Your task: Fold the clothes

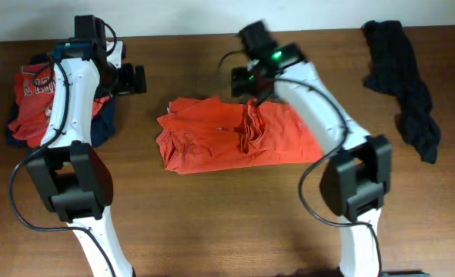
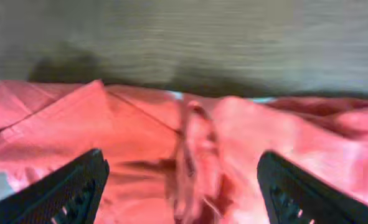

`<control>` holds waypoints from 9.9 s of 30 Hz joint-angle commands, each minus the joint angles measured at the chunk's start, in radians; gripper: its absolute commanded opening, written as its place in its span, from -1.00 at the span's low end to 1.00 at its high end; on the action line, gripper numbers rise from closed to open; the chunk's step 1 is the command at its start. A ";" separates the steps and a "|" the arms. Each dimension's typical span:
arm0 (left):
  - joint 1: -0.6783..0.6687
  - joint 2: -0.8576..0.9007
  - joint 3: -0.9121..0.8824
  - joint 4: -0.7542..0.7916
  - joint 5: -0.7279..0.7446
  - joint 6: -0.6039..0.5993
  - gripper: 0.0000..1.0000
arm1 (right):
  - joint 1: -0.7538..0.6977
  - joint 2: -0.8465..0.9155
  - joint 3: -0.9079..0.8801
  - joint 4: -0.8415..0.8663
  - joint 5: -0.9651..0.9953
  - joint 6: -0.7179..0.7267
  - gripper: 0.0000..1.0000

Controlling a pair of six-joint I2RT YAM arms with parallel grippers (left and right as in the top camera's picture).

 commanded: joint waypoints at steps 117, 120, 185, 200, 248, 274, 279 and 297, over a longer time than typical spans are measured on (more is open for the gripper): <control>-0.093 -0.179 -0.234 0.188 0.391 0.075 -0.99 | -0.253 -0.042 -0.726 0.612 -0.743 0.074 -0.92; -0.145 -0.179 -0.229 0.203 0.390 0.066 -0.99 | -0.253 -0.035 -0.726 0.608 -0.743 0.079 -0.92; -0.551 -0.066 -0.043 0.404 0.169 0.019 0.98 | -0.652 -0.261 -0.471 0.462 -1.029 -0.006 -0.92; -0.289 -0.100 0.066 0.201 0.168 0.020 0.98 | -0.287 -0.261 -0.471 0.167 -0.285 -0.425 0.10; -0.240 -0.099 0.066 0.157 0.157 0.055 0.98 | -0.098 -0.108 -0.453 0.351 0.134 -0.672 -0.57; -0.240 -0.093 0.061 0.141 0.158 0.055 0.98 | -0.247 -0.034 -0.322 0.263 -0.251 -0.446 -0.63; -0.240 -0.093 0.061 0.119 0.157 0.066 0.98 | -0.256 0.009 -0.322 0.248 -0.253 -0.390 0.19; -0.251 -0.093 0.061 0.081 0.167 0.088 0.98 | -0.462 -0.064 -0.297 0.113 -0.571 -0.166 1.00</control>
